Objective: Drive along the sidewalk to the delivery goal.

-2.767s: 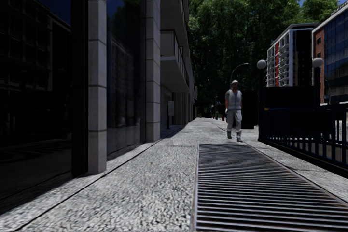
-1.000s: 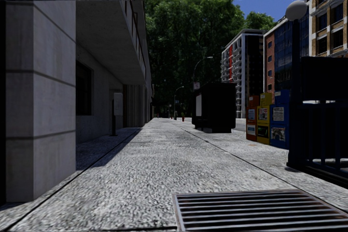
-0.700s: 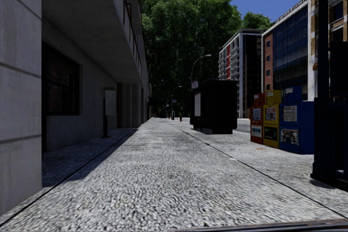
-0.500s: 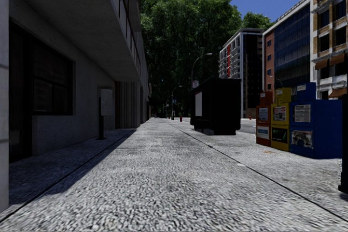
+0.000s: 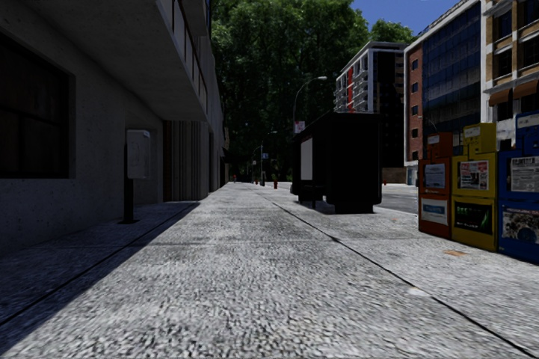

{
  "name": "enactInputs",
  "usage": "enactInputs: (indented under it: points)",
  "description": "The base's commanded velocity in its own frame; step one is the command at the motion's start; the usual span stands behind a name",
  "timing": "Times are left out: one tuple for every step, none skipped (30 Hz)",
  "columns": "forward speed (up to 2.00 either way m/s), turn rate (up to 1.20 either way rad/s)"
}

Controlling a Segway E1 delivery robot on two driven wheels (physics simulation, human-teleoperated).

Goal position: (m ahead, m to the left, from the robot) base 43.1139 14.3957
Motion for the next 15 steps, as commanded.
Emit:
enactInputs:
  points:
    - [2.00,0.00]
    - [2.00,0.00]
    - [2.00,0.00]
    - [2.00,0.00]
    - [2.00,0.00]
    - [2.00,0.00]
    - [2.00,0.00]
    - [2.00,0.00]
    - [2.00,0.00]
    - [2.00,0.00]
    - [2.00,0.00]
    - [2.00,0.00]
    - [2.00,0.00]
    - [2.00,0.00]
    - [2.00,0.00]
